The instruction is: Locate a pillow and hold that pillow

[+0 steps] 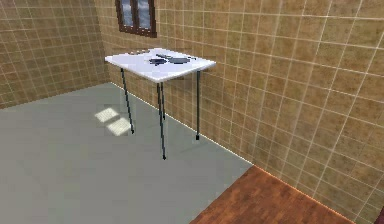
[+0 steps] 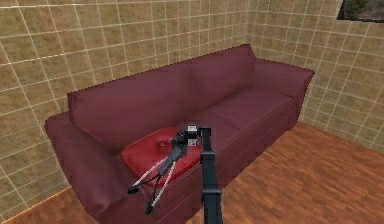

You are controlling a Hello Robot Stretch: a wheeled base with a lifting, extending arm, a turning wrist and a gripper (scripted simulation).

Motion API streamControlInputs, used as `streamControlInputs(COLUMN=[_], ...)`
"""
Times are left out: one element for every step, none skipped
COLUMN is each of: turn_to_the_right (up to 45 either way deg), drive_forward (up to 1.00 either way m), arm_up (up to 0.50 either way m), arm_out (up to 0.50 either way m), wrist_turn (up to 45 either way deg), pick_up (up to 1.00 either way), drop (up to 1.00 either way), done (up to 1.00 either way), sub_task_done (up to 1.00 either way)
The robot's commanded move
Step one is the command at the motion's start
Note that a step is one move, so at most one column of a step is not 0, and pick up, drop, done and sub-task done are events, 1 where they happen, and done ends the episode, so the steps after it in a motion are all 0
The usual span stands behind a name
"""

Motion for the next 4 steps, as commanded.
streamControlInputs(turn_to_the_right=[0.0,0.0,0.0,0.0], drive_forward=[0.0,0.0,0.0,0.0], arm_up=[0.0,0.0,-0.3,0.0], arm_out=[0.0,0.0,0.0,0.0], wrist_turn=[45.0,24.0,0.0,0.0], pick_up=[0.0,0.0,0.0,1.0], drop=[0.0,0.0,0.0,0.0], done=[0.0,0.0,0.0,0.0], sub_task_done=[0.0,0.0,0.0,0.0])
